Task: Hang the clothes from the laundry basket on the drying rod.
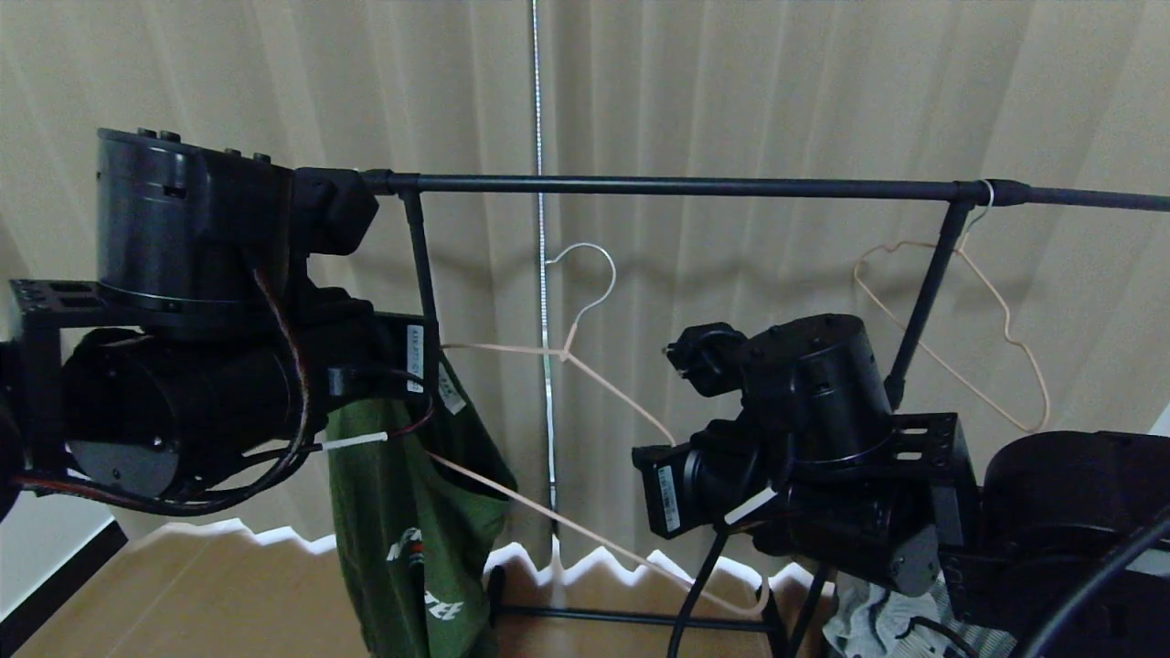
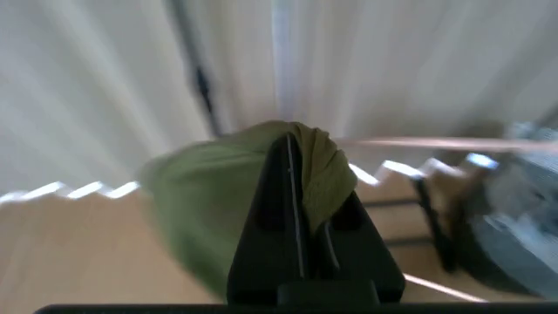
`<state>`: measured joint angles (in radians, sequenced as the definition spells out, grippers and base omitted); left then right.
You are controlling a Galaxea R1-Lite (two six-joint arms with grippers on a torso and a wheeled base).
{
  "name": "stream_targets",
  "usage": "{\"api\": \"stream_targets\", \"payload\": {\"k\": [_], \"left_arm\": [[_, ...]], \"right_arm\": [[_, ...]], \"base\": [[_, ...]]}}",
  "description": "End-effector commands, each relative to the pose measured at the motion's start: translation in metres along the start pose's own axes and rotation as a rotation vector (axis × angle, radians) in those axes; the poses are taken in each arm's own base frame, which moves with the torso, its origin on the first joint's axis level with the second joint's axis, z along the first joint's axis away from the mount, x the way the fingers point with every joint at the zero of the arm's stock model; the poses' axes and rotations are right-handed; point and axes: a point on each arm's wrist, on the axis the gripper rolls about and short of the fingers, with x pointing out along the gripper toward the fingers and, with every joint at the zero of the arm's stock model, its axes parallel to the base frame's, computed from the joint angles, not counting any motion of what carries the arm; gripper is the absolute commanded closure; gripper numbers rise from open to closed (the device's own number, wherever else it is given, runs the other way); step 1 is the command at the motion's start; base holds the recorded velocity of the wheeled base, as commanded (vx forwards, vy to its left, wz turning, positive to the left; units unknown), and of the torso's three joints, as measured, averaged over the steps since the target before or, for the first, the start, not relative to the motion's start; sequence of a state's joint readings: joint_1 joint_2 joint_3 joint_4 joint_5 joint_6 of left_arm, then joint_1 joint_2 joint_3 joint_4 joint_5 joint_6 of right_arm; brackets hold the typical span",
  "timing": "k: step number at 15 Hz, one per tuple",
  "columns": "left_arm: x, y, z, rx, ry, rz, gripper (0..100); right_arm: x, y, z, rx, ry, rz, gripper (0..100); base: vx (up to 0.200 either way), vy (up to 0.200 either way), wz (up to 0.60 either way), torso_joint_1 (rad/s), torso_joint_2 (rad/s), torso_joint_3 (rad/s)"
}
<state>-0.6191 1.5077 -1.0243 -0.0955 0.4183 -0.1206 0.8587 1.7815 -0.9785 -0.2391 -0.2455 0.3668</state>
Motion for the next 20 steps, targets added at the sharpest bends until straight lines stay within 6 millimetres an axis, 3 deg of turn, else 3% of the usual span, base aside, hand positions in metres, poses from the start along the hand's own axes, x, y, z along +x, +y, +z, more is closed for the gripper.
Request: {"api": "stream_targets", "payload": {"k": [1,7,10,14,20], "left_arm": [[0.004,-0.007,-0.001,0.004,-0.006,-0.02,100],[-0.001,-0.032,-0.001,0.002,-0.064,-0.159,100],[-0.009,-0.03,-0.003,0.011,-0.053,-0.286,100],[-0.015,-0.024,-0.013,0.07,-0.036,-0.296,100],[-0.016,-0.024,-0.014,0.074,-0.035,-0.297,100]], "right_arm": [[0.005,0.008,-0.003,-0.01,0.01,0.019,100],[0.019,0.016,0.003,-0.009,0.002,0.03,100],[0.02,0.017,0.005,-0.006,-0.005,0.028,100],[0.006,0.015,0.013,-0.002,-0.038,0.036,100],[-0.009,0.014,0.023,0.008,-0.081,0.051,100]], "base": [[0.0,0.0,0.0,0.0,0.0,0.0],[0.0,0.0,0.0,0.0,0.0,0.0],[0.0,0.0,0.0,0.0,0.0,0.0],[0.0,0.0,0.0,0.0,0.0,0.0],[0.0,0.0,0.0,0.0,0.0,0.0]]}}
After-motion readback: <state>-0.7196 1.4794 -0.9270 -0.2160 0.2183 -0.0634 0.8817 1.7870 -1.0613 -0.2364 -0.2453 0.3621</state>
